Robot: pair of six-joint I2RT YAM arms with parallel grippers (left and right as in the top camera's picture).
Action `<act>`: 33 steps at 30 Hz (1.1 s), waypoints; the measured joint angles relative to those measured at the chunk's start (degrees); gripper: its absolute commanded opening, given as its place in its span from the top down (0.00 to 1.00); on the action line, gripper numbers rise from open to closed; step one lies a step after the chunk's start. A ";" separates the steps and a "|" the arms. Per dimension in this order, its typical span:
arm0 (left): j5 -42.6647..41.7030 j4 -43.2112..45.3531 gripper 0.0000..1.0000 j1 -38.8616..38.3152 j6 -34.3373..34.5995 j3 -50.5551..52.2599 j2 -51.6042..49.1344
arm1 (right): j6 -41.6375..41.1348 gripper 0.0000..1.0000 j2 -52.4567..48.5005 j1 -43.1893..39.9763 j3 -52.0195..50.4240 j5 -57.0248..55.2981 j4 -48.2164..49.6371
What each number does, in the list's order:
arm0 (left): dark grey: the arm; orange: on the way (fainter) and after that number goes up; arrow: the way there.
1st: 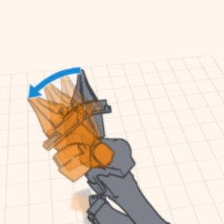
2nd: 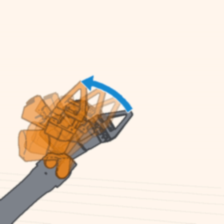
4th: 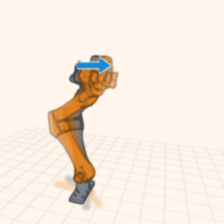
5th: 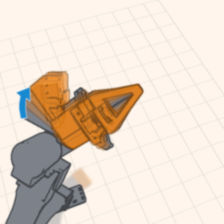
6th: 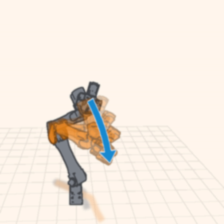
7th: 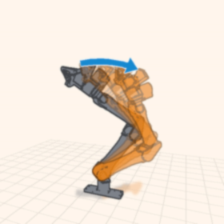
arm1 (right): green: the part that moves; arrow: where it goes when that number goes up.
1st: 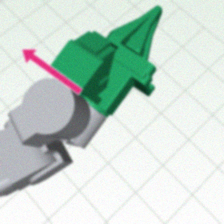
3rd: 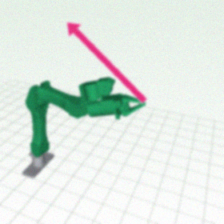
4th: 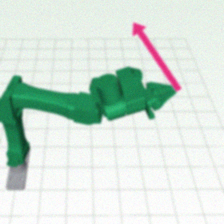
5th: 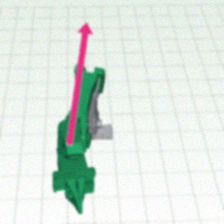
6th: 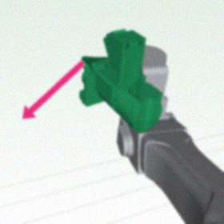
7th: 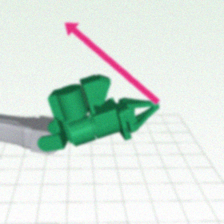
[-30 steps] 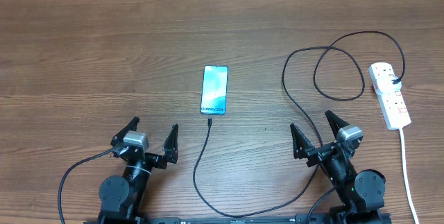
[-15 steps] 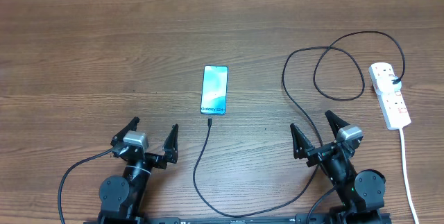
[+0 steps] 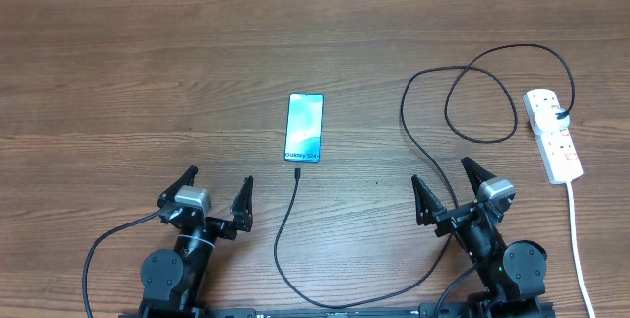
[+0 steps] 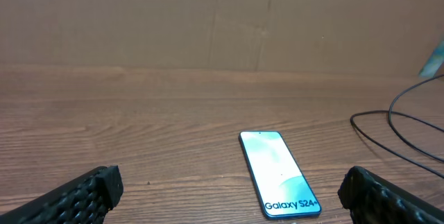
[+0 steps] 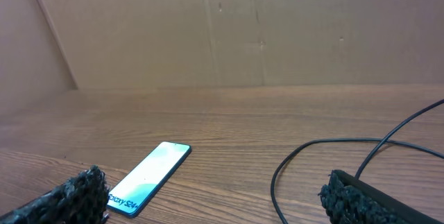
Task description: Plug charger to phone and switch on socket
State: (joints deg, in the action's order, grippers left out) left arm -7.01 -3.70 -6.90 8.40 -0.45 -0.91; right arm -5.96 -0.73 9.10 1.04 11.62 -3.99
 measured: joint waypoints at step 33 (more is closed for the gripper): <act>4.74 -0.50 0.00 0.00 -3.06 -0.02 0.00 | 0.00 0.00 0.00 0.00 0.00 0.00 0.00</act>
State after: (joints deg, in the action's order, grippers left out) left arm -2.26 -4.21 -6.90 5.34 -0.47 -0.91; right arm -5.96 -0.73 9.10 1.04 11.62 -3.99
